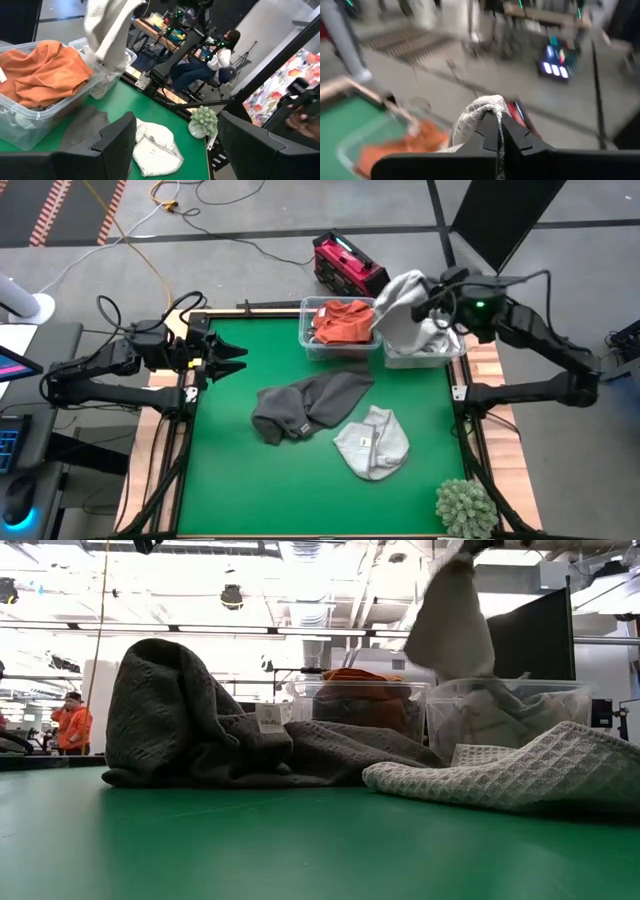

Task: Sort towels by color in basket
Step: Put the light gray towel into the right transparent bin

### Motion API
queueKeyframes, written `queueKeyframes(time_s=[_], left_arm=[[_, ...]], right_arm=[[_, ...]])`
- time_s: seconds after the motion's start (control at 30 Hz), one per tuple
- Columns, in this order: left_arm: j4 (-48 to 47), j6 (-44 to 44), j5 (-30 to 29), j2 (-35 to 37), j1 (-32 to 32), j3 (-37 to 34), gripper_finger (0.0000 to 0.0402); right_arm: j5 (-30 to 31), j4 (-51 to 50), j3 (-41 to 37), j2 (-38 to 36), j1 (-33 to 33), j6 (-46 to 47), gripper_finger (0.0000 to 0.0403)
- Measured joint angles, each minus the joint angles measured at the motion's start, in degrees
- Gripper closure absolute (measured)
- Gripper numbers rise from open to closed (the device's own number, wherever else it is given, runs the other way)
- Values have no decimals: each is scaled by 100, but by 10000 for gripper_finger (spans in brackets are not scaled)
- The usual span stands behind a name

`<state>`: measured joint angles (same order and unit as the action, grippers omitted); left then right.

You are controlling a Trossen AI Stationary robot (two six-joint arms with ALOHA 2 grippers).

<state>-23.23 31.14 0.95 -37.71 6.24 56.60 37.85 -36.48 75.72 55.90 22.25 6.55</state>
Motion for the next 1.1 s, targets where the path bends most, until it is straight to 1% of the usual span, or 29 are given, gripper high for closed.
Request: queueKeyframes(time_s=[0.3, 0.4, 0.5, 0.57, 0.63, 0.77, 0.97, 1.1], left_arm=[[0, 12, -2, 0, 0, 0, 136], [-1, 15, -2, 0, 0, 0, 136], [0, 17, -2, 0, 0, 0, 136], [0, 51, -2, 0, 0, 0, 136], [0, 109, -2, 0, 0, 0, 136], [0, 125, -2, 0, 0, 0, 136], [-1, 141, -2, 0, 0, 0, 136], [-2, 167, -2, 0, 0, 0, 136]], right_arm=[[240, -3131, 2, 296, 686, 1563, 380], [241, -3945, 2, 407, 870, 2176, 379], [234, -4462, 2, 555, 994, 2796, 379], [36, -4530, 2, 722, 1062, 2990, 379], [-428, -4517, 2, 954, 1175, 2983, 378], [-1264, -4349, -126, 1597, 1361, 2512, 378], [-2042, -3323, -411, 2511, 1607, 1859, 377], [-2458, -2533, -627, 2890, 1885, 1843, 380]])
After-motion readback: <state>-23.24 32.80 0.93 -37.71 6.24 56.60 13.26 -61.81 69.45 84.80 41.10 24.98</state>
